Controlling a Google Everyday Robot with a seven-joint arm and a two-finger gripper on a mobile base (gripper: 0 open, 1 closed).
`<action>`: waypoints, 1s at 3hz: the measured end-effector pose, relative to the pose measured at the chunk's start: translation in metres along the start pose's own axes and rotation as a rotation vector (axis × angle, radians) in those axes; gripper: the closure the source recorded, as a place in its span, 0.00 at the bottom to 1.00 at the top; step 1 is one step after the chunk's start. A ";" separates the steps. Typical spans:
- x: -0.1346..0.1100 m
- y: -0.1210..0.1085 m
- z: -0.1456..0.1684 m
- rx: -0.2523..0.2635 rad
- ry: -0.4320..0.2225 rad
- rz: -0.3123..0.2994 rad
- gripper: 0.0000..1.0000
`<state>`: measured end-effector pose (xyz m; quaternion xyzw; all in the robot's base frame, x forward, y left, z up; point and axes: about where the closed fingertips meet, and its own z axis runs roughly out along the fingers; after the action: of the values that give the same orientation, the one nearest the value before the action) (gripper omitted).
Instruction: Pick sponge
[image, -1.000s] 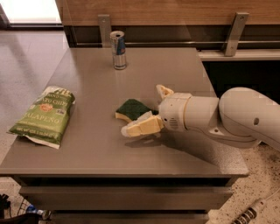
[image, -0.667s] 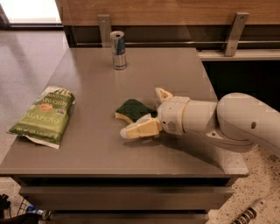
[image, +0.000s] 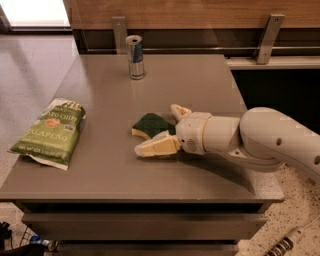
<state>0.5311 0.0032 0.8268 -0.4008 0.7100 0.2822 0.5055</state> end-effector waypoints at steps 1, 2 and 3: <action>0.004 -0.003 0.008 -0.001 0.041 0.000 0.34; 0.004 -0.002 0.010 -0.004 0.045 0.001 0.57; 0.003 0.000 0.011 -0.006 0.044 -0.002 0.80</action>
Offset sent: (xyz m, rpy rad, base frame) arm 0.0053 0.0035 -0.0065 -0.0331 0.0203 0.0011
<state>0.5362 0.0107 0.8205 -0.4094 0.7197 0.2750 0.4886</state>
